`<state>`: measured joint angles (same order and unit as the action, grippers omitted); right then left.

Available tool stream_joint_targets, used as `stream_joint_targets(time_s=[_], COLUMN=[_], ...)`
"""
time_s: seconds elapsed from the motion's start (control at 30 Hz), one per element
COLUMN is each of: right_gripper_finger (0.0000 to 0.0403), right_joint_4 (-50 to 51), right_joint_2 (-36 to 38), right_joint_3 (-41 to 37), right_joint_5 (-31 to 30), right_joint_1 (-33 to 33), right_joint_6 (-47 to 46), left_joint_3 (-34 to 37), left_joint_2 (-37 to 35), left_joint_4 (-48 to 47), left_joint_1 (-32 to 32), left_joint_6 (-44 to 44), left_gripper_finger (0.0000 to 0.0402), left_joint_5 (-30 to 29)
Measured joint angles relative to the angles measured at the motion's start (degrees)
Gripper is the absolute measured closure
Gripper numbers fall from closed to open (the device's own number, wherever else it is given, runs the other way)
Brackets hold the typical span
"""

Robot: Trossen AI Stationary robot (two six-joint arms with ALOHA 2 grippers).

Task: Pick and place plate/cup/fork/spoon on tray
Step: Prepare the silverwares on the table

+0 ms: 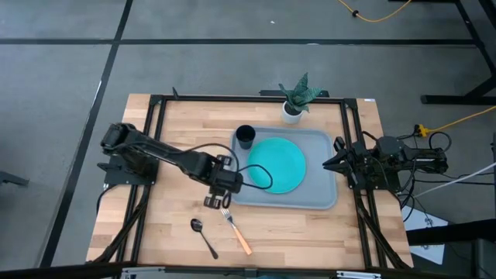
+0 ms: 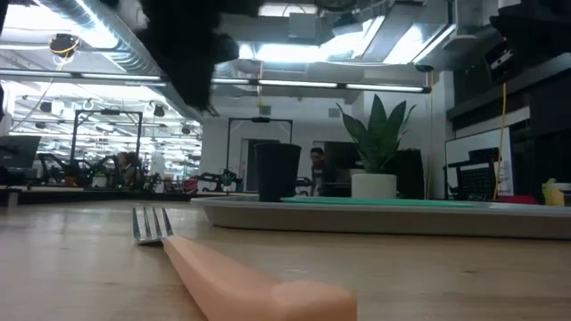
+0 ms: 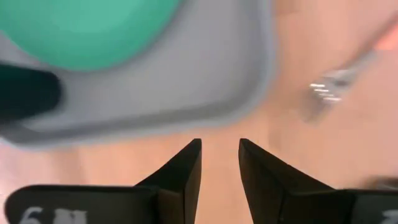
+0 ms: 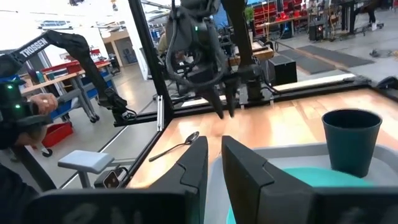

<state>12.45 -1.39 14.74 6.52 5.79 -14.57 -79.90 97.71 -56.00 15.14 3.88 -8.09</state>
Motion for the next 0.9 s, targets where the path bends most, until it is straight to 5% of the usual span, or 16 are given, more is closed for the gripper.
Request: stream_joint_targets(time_s=[0.1, 0.5, 0.63, 0.9], right_gripper_finger=[0.035, 0.035, 0.035, 0.035], right_joint_4=[0.04, 0.2, 0.2, 0.22], right_joint_2=[-0.04, -0.09, -0.09, -0.09], right_joint_3=[0.0, -0.07, -0.07, -0.11], right_joint_5=[-0.04, -0.94, -1.07, -6.6], right_joint_1=[0.0, 0.01, 0.01, 0.01], right_joint_6=[-1.64, -10.93, -12.42, -12.16], left_joint_3=[-0.01, -0.02, -0.02, -0.02], left_joint_2=[-1.78, -2.21, -2.21, -2.21], left_joint_4=[-1.78, -9.72, -14.14, -18.28], left_joint_1=[0.59, 5.95, 8.13, 12.19], left_joint_6=[4.77, 7.06, 13.95, 15.11], left_gripper_finger=[0.0303, 0.0303, 0.0303, 0.0303], left_joint_5=[3.58, 1.39, 1.13, -1.25])
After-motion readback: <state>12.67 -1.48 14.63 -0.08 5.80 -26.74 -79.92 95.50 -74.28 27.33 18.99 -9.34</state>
